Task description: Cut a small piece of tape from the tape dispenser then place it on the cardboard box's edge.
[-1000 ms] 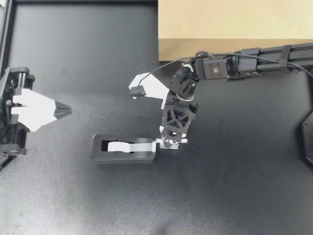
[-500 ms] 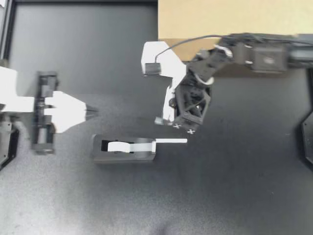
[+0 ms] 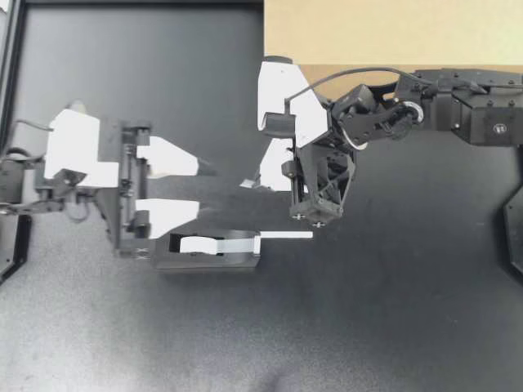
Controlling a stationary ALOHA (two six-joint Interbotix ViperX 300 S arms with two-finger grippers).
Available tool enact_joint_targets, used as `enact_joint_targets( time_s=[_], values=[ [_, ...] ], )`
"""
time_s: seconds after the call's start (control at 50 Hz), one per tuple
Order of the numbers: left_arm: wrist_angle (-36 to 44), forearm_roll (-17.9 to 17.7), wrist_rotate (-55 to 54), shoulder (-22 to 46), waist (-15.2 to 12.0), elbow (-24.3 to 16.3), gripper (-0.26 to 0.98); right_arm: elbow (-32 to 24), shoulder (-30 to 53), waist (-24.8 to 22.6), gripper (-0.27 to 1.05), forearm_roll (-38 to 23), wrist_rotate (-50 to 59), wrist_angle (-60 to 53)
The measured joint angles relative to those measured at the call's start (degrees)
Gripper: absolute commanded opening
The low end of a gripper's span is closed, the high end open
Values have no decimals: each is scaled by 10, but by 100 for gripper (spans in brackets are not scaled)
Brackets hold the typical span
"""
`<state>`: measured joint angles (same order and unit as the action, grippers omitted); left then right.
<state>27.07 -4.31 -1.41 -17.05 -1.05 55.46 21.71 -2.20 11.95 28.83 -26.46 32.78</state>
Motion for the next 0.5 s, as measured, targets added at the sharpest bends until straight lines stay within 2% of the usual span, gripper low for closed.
enact_joint_targets(
  time_s=[0.5],
  values=[
    [54, -11, 0, 40, 0, -15, 45, -4, -11, -12, -6, -4, 0, -22]
  ],
)
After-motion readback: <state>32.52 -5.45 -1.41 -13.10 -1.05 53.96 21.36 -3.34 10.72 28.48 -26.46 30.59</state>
